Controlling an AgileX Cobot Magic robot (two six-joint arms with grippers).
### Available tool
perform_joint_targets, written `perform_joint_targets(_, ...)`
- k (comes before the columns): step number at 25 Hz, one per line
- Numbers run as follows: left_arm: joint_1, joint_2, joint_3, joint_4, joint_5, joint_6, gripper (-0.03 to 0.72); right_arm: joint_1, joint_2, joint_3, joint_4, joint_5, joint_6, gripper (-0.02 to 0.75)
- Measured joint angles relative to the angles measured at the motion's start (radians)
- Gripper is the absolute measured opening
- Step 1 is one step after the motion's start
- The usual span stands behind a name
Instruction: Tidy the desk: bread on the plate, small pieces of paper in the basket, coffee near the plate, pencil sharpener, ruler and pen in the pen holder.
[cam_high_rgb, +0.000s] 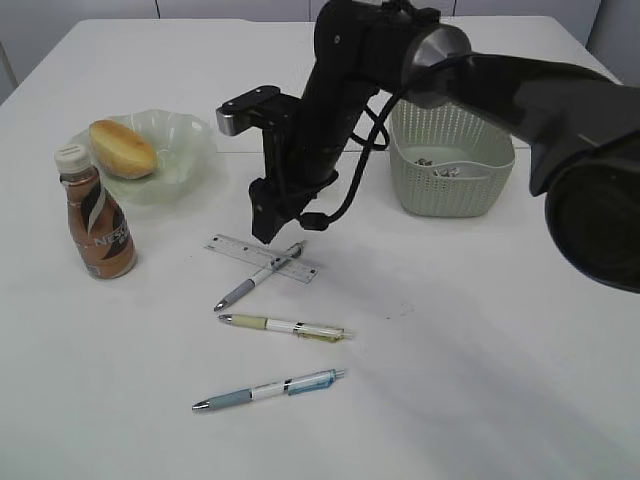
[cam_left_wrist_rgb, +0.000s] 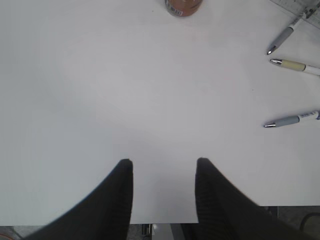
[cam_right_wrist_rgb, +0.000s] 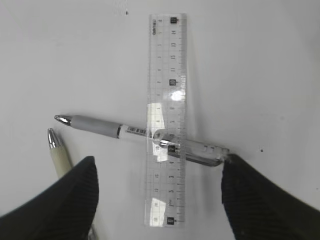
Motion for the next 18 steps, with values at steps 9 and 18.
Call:
perform_joint_targets(9,0.000,0.000,0.000,0.001,0.000,0.000,0.307,0.007,0.052,-0.002,0.000,-0.002,-0.011,0.561)
perform_joint_targets(18,0.000,0.000,0.000,0.001,0.000,0.000,0.307,0.018,0.121,-0.106,0.000,-0.002,-0.011,0.561)
